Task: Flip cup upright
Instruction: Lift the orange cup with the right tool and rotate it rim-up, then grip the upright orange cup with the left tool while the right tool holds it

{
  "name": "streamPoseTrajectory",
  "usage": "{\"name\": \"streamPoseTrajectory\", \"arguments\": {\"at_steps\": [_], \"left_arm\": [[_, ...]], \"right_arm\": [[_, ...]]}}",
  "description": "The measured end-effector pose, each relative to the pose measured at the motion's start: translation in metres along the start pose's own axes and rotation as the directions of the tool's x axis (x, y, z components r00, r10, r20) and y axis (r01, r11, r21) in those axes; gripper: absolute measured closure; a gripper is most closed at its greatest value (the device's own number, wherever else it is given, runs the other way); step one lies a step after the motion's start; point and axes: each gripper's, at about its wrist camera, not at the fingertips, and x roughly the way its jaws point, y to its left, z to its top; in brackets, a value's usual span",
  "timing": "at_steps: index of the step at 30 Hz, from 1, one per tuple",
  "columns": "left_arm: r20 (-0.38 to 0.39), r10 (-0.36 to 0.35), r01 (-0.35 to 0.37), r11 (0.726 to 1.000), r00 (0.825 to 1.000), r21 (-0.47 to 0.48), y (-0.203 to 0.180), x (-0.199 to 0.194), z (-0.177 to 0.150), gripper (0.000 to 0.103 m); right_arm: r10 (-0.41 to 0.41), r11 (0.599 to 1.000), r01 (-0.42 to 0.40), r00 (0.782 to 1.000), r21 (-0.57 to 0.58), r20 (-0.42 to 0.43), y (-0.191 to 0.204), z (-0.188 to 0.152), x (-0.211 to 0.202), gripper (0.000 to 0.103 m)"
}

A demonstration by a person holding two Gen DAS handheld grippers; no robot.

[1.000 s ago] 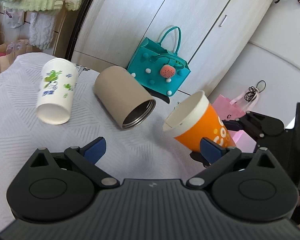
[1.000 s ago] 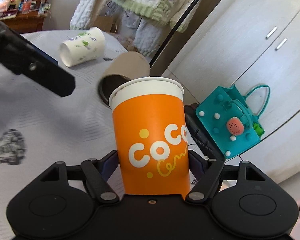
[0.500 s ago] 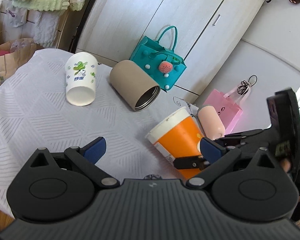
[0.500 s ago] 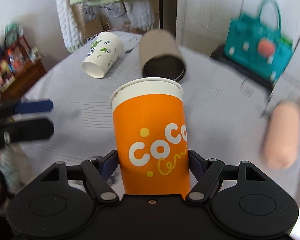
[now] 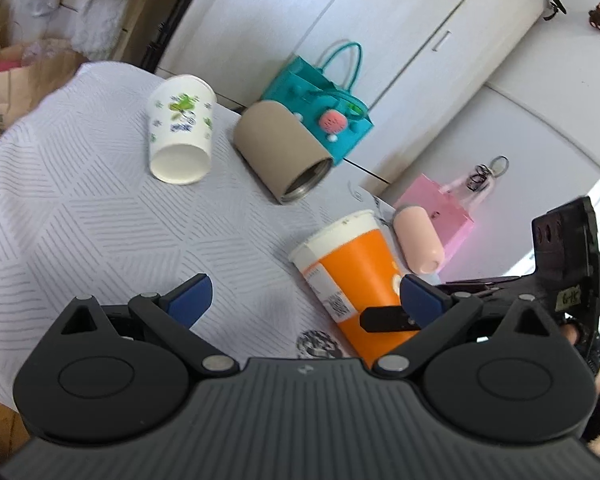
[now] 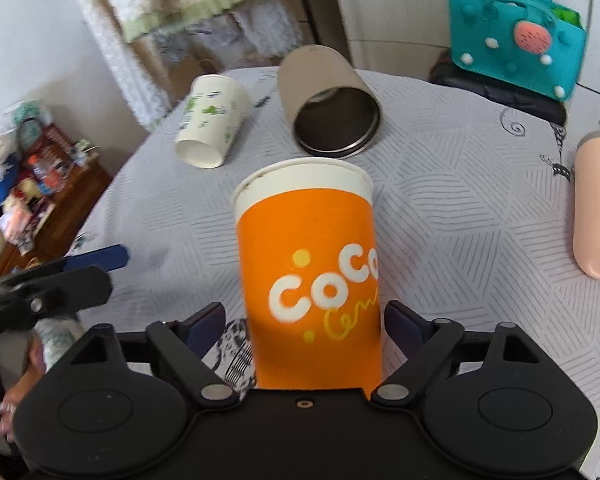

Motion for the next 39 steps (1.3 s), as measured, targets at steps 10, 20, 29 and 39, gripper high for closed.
{"name": "streamPoseTrajectory", "arguments": {"at_steps": [10, 20, 29, 39], "left_arm": [[-0.072, -0.087, 0.085, 0.996, 0.994, -0.034, -0.019, 0.027, -0.013, 0.002], [-0.073, -0.095, 0.087, 0.991, 0.993, -0.100, -0.034, 0.063, -0.016, 0.019], [-0.064, -0.074, 0.068, 0.994, 0.995, -0.084, -0.028, 0.072, -0.017, 0.035], [-0.055, -0.134, 0.124, 0.979, 0.989, -0.161, -0.009, 0.077, -0.020, 0.032]], "right_arm": [[0.031, 0.991, -0.026, 0.999, -0.128, 0.038, 0.003, -0.026, -0.023, 0.012], [-0.012, 0.980, 0.031, 0.995, -0.196, 0.101, 0.005, -0.036, -0.028, 0.012], [0.008, 0.993, 0.002, 0.997, -0.117, 0.083, -0.007, -0.021, -0.014, 0.012], [0.030, 0.999, -0.028, 0.997, -0.036, 0.077, -0.011, -0.017, -0.002, 0.027]]}}
